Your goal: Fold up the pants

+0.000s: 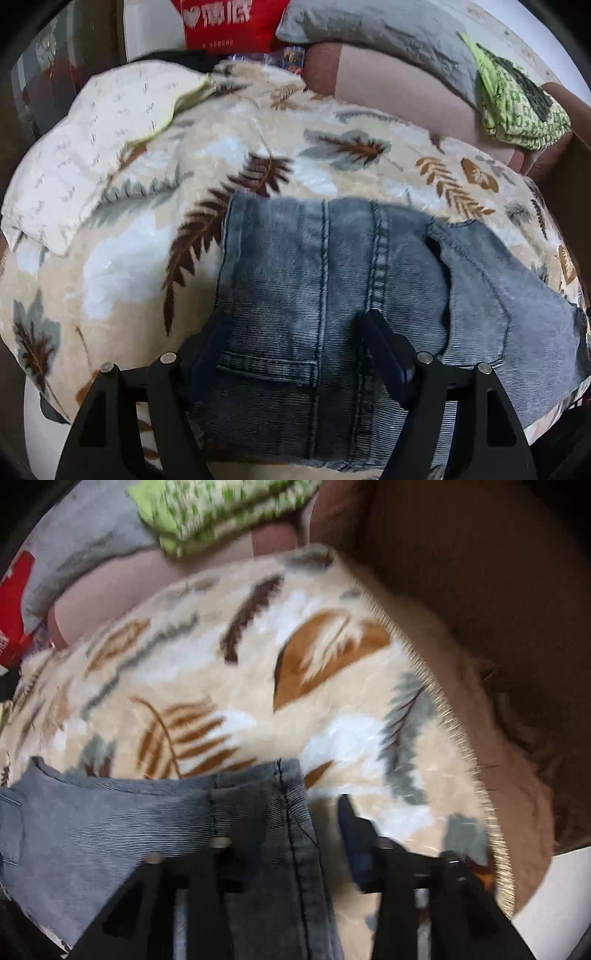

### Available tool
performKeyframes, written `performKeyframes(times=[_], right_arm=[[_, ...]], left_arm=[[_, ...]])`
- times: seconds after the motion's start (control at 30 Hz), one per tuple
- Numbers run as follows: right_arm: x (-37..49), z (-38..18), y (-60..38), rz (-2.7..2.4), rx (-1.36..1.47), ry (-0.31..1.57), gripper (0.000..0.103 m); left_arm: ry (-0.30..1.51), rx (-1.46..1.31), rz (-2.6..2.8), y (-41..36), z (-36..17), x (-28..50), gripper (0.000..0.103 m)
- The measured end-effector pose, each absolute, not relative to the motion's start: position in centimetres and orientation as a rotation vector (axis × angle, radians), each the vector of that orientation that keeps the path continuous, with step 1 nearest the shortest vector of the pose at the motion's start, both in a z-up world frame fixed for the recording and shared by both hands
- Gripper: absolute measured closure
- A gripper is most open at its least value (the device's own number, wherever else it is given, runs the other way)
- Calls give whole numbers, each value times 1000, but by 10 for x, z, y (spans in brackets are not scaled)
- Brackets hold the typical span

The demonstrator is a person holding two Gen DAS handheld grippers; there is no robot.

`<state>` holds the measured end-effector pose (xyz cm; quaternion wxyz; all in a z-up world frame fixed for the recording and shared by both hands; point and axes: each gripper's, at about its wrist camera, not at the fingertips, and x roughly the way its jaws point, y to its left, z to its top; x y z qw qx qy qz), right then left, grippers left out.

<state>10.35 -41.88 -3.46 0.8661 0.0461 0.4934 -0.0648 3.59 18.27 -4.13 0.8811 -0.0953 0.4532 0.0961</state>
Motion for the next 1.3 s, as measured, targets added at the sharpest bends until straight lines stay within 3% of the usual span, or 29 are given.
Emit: performKeyframes(times=[0.17,0.3,0.37,0.4,0.43,0.57,0.7,0.77,0.8,1.0,1.17,1.3], right_arm=[[65,4,-391,36,203,946,43],[70,-31,-385,204,357,1052,42],[84,-69,-401,66,357,1152,47],[86,-77,-413,58,430,1137,49],[84,-67,-418,40,479,1101,49],[83,-27,-395,58,381,1013,48],[98,-33,-356,248,376,1046,41],[118,-68,-352,144,288,1158,43],[123,-80,-356,105,307,1173,51],[116,-36,-325,192,309,1081,51],[141,-78,-300,231,238,1153,48],[136,-46,-312,201,351,1048,48]], left_arm=[[874,-143,104,151,-14,27,27],[941,65,138,124,-39,39,27],[1020,38,152,132,-63,49,21],[995,-11,175,141,-62,47,13],[1002,-32,184,144,-58,46,12],[930,-35,190,143,-38,37,13],[974,32,181,137,-53,41,12],[968,-12,165,143,-62,41,11],[967,-37,164,146,-61,40,11],[949,-64,171,149,-64,41,8],[941,-59,168,150,-65,42,8],[934,-74,166,152,-64,39,8]])
